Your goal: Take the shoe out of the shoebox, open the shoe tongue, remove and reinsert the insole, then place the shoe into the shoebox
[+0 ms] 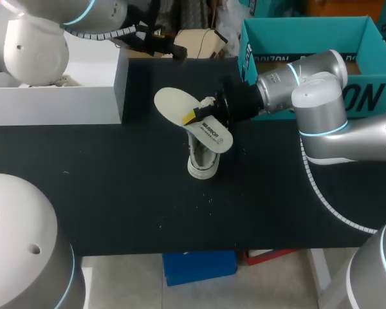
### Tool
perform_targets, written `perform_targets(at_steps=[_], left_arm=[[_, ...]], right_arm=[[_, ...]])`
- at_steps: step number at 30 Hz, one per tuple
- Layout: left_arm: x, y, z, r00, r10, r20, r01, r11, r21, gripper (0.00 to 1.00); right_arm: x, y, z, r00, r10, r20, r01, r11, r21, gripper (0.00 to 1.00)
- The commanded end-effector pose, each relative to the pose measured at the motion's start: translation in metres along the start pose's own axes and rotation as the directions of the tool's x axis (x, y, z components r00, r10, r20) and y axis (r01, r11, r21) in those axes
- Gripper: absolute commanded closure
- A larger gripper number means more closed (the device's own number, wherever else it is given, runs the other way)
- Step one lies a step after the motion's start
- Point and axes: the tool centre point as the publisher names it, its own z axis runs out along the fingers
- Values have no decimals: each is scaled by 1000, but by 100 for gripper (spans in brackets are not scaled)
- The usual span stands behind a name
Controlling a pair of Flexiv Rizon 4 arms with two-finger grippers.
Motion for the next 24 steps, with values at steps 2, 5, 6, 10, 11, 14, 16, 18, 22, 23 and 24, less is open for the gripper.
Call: perform_targets(at_steps=[2, 5, 6, 10, 11, 14, 16, 18, 22, 23, 24], left_arm=[[4, 32, -15, 999, 41, 21, -43, 996, 75, 0], [8, 51, -13, 998, 70, -6, -68, 988, 140, 0], [8, 57, -12, 998, 64, -22, -59, 986, 157, 0], [8, 57, -12, 998, 64, -22, -59, 986, 157, 0], [8, 57, -12, 998, 64, -22, -59, 986, 157, 0], [8, 57, -12, 998, 64, -22, -59, 986, 157, 0], [8, 57, -12, 998, 64, -22, -59, 986, 157, 0], [8, 57, -12, 998, 64, -22, -59, 986, 157, 0], [8, 57, -12, 998, 64, -22, -59, 986, 157, 0], [18, 57, -12, 988, 130, 84, -146, 966, 213, 0], [27, 58, -8, 972, 198, 124, -222, 946, 234, 0]], right_arm=[[0, 0, 1, 1000, 0, 0, 0, 1000, -2, 100], [0, 0, 1, 1000, 0, 0, 0, 1000, -2, 100], [0, 0, 1, 1000, 0, 0, 0, 1000, -2, 100], [0, 0, 1, 1000, 0, 0, 0, 1000, -2, 100], [0, 0, 1, 1000, 0, 0, 0, 1000, -2, 100], [0, 0, 1, 1000, 0, 0, 0, 1000, -2, 100], [0, 0, 1, 1000, 0, 0, 0, 1000, -2, 100], [0, 0, 1, 1000, 0, 0, 0, 1000, -2, 100], [0, 0, 1, 1000, 0, 0, 0, 1000, -2, 100], [0, 0, 1, 1000, 0, 0, 0, 1000, -2, 100], [0, 0, 1, 1000, 0, 0, 0, 1000, -2, 100]])
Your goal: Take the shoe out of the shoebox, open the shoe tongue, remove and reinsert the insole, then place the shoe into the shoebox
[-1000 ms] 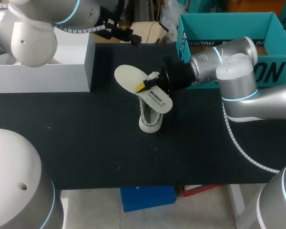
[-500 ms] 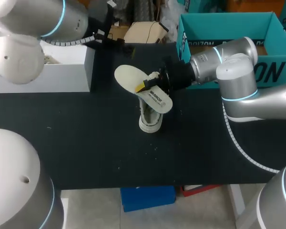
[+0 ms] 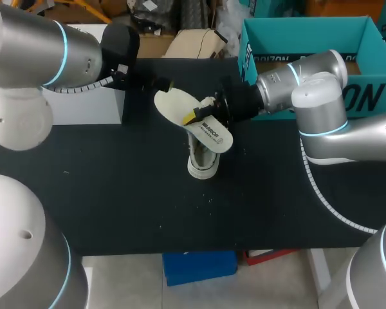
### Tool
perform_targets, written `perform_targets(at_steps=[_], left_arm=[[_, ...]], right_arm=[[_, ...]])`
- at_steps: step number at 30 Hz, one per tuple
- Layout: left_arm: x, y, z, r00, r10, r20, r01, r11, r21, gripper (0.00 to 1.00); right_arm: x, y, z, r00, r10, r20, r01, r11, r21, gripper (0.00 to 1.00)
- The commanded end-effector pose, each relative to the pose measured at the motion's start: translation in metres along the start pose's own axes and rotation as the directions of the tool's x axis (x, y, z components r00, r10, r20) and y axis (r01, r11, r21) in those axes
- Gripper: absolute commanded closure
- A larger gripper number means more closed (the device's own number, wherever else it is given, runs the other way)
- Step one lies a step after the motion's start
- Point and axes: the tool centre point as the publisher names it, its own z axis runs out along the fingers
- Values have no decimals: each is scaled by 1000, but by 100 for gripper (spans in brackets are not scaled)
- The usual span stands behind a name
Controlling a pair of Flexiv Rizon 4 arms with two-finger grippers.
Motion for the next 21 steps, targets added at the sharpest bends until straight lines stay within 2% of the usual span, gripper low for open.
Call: perform_targets(at_steps=[1, 3, 5, 9, 21], left_arm=[[25, 6, 12, 973, 206, 103, -217, 970, 108, 0], [32, 16, 25, 948, 281, 149, -299, 947, 115, 0], [36, 24, 33, 942, 308, 131, -326, 932, 159, 0], [44, 37, 43, 858, 471, 202, -506, 843, 184, 0], [44, 37, 43, 858, 471, 202, -506, 843, 184, 0]], right_arm=[[0, 0, 1, 1000, 0, 0, 0, 1000, -2, 100], [0, 0, 1, 1000, 0, 0, 0, 1000, -2, 100], [0, 0, 1, 1000, 0, 0, 0, 1000, -2, 100], [0, 0, 1, 1000, 0, 0, 0, 1000, -2, 100], [0, 0, 1, 1000, 0, 0, 0, 1000, -2, 100]])
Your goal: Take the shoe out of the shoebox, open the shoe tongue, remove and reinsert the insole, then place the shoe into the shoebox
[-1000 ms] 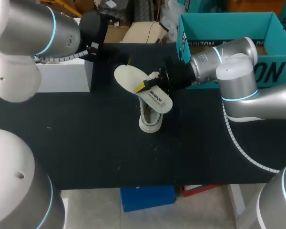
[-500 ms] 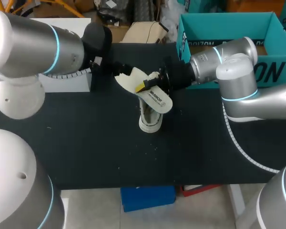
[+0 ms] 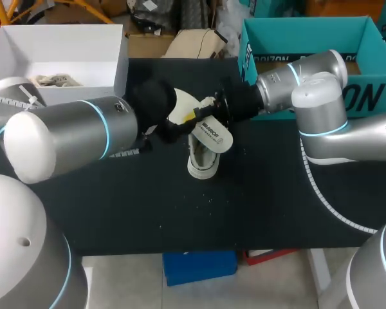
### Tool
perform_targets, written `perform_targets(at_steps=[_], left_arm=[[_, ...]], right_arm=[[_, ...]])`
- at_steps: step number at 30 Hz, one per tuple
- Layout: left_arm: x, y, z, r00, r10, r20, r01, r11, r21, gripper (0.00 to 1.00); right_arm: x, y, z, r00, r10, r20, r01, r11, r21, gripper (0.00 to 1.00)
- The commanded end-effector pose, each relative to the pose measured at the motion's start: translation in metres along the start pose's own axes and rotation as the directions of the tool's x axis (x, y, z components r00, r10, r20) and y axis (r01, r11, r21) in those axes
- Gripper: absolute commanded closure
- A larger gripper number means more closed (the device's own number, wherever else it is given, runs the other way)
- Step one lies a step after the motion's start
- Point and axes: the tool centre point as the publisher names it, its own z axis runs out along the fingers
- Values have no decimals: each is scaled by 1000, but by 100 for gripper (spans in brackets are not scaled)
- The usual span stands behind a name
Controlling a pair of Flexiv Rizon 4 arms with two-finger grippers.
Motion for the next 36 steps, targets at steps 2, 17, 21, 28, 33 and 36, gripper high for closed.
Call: perform_targets(at_steps=[2, 17, 21, 28, 33, 36], left_arm=[[0, 4, 1, 1000, -1, -1, 1, 1000, 19, 0], [28, 12, 13, 888, 424, 176, -451, 879, 157, 0], [28, 12, 13, 888, 424, 176, -451, 879, 157, 0], [44, 12, 8, 691, 620, 371, -708, 684, 175, 0], [53, 25, 10, 596, 680, 427, -796, 572, 199, 0], [53, 25, 10, 596, 680, 427, -796, 572, 199, 0]], right_arm=[[0, 0, 1, 1000, 0, 0, 0, 1000, -2, 100], [0, 0, 1, 1000, 0, 0, 0, 1000, -2, 100], [0, 0, 1, 1000, 0, 0, 0, 1000, -2, 100], [0, 0, 1, 1000, 0, 0, 0, 1000, -2, 100], [0, 0, 1, 1000, 0, 0, 0, 1000, -2, 100], [0, 0, 1, 1000, 0, 0, 0, 1000, -2, 100]])
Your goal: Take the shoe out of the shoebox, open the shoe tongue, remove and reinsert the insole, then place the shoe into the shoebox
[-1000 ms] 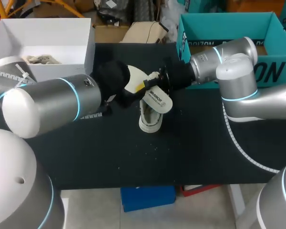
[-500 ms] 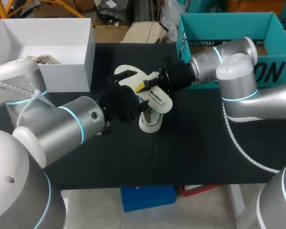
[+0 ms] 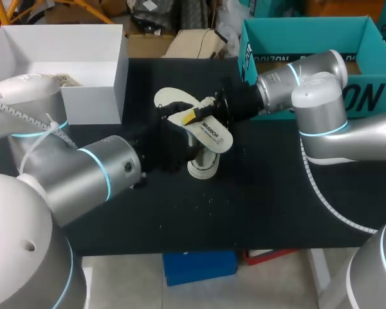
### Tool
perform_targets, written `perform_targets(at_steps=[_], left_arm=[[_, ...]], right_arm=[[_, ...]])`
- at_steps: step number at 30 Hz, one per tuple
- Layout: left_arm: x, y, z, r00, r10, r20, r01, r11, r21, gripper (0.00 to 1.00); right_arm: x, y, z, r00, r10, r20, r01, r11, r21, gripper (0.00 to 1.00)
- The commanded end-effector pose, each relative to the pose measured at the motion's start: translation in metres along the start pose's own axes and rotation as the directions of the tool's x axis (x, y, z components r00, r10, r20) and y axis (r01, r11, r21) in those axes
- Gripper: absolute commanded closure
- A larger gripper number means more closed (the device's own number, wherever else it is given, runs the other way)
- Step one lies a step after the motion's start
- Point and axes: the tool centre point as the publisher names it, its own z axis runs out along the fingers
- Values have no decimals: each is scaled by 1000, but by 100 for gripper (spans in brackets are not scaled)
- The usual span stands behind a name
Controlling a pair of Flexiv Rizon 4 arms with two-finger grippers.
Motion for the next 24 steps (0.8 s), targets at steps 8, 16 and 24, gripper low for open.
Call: perform_targets(at_steps=[8, 16, 24], left_arm=[[19, 10, 5, 938, 174, 300, -204, 976, 72, 0], [15, 13, 8, 790, 353, 501, -374, 925, -62, 0], [19, 19, 19, 672, 426, 605, -456, 882, -114, 0]], right_arm=[[0, 0, 1, 1000, 0, 0, 0, 1000, -2, 100], [0, 0, 1, 1000, 0, 0, 0, 1000, -2, 100], [0, 0, 1, 1000, 0, 0, 0, 1000, -2, 100]])
